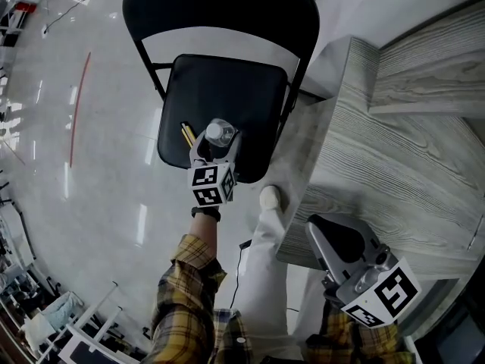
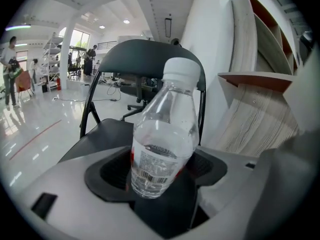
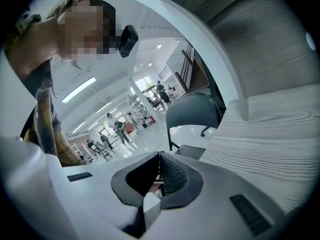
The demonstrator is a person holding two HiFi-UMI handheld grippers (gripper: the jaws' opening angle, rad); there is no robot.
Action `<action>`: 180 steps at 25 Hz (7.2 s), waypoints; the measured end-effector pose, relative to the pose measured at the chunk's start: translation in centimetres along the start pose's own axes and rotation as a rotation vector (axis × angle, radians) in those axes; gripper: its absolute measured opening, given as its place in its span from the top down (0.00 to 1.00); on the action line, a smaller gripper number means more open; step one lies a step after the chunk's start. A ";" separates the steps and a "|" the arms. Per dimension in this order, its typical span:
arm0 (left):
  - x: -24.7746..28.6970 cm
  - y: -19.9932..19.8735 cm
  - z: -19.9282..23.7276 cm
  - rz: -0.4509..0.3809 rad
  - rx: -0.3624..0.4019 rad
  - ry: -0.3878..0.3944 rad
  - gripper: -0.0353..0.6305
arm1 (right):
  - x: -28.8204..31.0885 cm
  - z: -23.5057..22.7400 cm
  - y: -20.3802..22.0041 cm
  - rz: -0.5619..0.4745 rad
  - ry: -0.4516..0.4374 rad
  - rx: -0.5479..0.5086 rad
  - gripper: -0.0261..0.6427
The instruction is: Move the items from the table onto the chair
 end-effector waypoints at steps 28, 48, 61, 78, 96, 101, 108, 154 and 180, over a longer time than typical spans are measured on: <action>-21.4 -20.2 -16.0 -0.218 0.214 -0.182 0.81 | -25.4 -0.1 -8.3 -0.244 0.067 0.020 0.93; -23.7 -27.0 -65.2 -0.326 0.432 0.539 0.94 | -55.1 -19.0 -6.9 -0.470 0.542 0.000 0.93; -21.9 -18.8 -74.1 -0.107 0.451 0.668 0.94 | -59.6 -37.8 5.1 -0.151 0.888 0.058 0.93; -22.3 -16.6 -68.8 -0.046 0.402 0.482 0.94 | -55.4 -47.6 13.1 0.051 0.868 0.194 0.80; -23.7 -17.0 -67.7 -0.085 0.392 0.450 0.94 | -55.0 -48.7 13.8 0.134 0.974 0.187 0.86; -24.2 -17.2 -67.3 -0.098 0.391 0.443 0.94 | -55.0 -47.6 14.0 0.124 0.954 0.215 0.86; -24.9 -17.2 -66.5 -0.118 0.366 0.433 0.94 | -54.5 -43.9 12.2 0.030 0.890 0.216 0.86; -39.2 -21.0 -13.8 -0.278 0.016 0.054 0.94 | 2.2 12.6 1.6 0.145 0.032 -0.239 0.86; -29.0 -3.3 0.1 -0.124 -0.245 0.061 0.94 | 32.2 -1.9 24.0 0.372 0.354 -0.153 0.86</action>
Point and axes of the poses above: the fingertips, and each gripper's own axes: x forward along the fingers, z to its left, y out of its underside, the point moved 1 cm from there along -x, backward along the fingers, and after that the axes turned 10 degrees about y, right-handed, at the moved point
